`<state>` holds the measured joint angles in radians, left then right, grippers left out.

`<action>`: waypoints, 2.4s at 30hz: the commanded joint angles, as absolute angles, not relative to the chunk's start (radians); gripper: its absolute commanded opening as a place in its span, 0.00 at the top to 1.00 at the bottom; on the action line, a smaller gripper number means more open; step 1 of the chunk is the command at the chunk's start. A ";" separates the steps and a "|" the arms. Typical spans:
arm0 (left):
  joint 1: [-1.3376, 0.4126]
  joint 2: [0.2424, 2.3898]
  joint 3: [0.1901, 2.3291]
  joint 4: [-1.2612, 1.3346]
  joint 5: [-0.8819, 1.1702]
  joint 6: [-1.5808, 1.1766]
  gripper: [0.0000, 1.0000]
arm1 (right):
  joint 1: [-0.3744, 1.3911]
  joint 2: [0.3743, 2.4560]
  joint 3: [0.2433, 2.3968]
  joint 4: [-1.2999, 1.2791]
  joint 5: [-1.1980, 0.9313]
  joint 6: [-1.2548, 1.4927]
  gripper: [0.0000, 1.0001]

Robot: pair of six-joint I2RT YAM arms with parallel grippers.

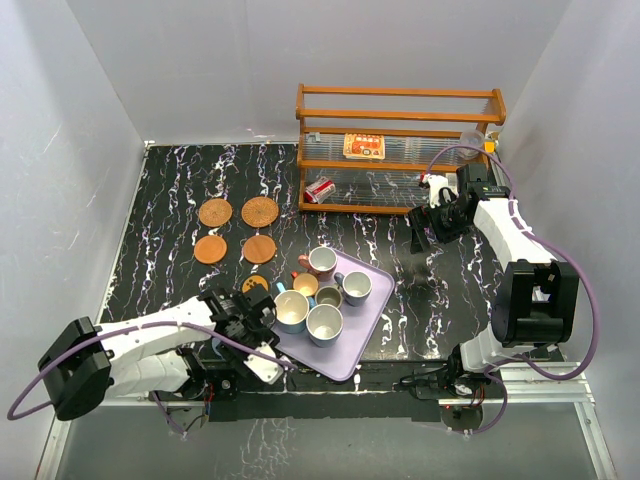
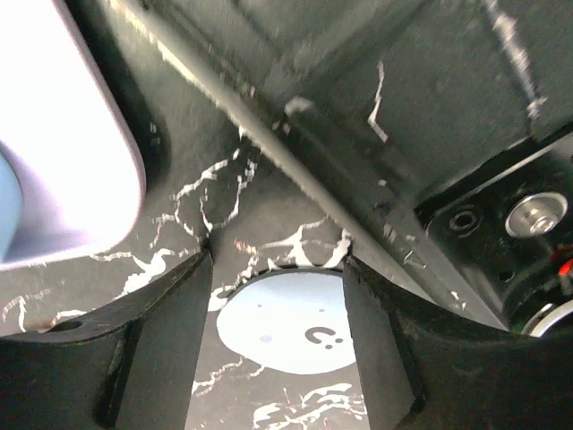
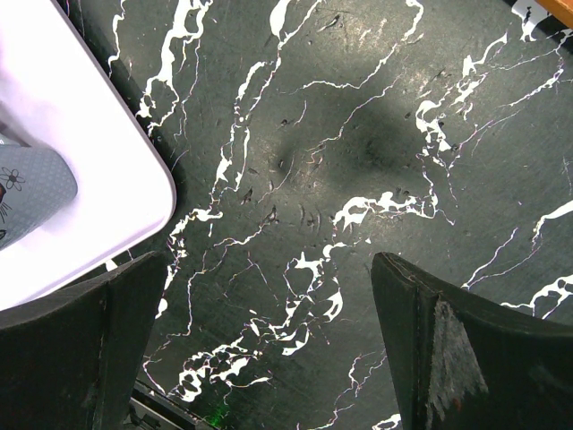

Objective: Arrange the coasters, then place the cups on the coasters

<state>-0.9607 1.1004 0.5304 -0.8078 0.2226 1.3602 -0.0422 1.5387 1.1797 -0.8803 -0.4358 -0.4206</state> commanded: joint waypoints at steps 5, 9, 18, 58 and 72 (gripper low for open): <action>-0.836 1.106 0.529 -0.842 0.166 1.482 0.43 | -0.046 1.524 1.174 -0.838 -0.434 -0.433 0.02; -0.796 1.115 0.519 -0.831 0.158 1.512 0.45 | -0.046 1.527 1.175 -0.837 -0.434 -0.433 0.02; -0.656 1.143 0.509 -0.810 0.145 1.592 0.48 | -0.045 1.543 1.193 -0.851 -0.447 -0.437 0.02; -0.183 1.083 0.719 -0.828 0.236 1.078 0.12 | -0.032 1.483 1.285 -0.933 -0.558 -0.506 0.02; -0.170 1.058 0.571 -0.664 0.119 1.008 0.01 | -0.032 1.477 1.269 -0.937 -0.567 -0.544 0.02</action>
